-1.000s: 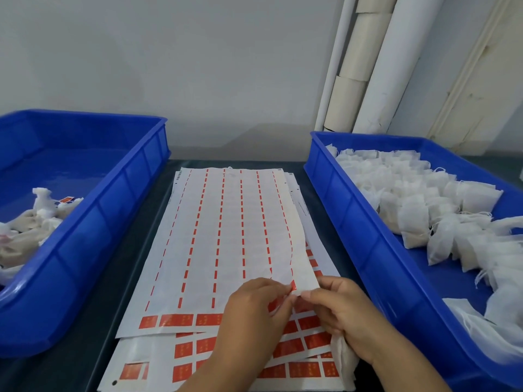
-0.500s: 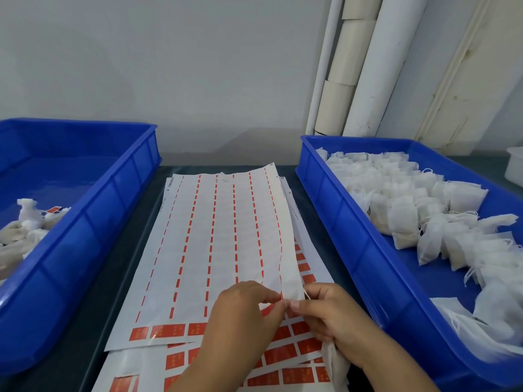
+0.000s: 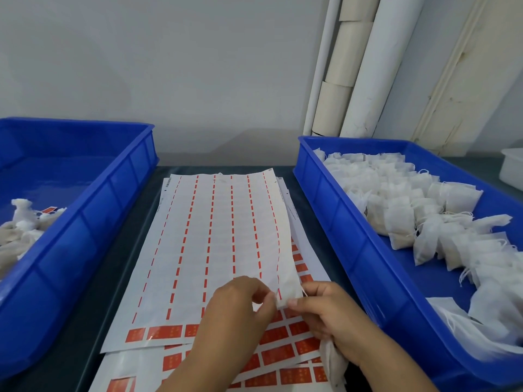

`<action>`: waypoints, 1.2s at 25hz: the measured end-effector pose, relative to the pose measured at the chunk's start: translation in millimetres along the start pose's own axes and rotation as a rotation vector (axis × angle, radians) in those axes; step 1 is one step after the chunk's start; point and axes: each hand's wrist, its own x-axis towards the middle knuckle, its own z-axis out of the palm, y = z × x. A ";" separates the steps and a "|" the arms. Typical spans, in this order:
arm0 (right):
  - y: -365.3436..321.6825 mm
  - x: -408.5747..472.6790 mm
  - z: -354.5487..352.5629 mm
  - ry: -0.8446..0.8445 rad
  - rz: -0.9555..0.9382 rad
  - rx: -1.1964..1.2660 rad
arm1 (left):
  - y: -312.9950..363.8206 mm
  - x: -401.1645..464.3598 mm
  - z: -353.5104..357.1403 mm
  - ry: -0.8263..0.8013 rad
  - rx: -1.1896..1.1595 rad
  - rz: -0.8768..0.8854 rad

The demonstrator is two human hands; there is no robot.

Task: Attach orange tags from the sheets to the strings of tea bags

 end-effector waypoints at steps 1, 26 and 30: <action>0.1 -0.9 -1.6 0.009 0.011 0.015 | -2.7 1.5 1.1 0.012 -0.035 -0.037; -54.9 -19.3 21.3 0.105 -0.496 -0.587 | -16.0 13.5 -20.6 0.063 -1.045 -0.282; -67.0 -8.7 34.0 0.063 -0.528 -0.526 | -12.7 16.0 -24.9 0.094 -1.033 -0.209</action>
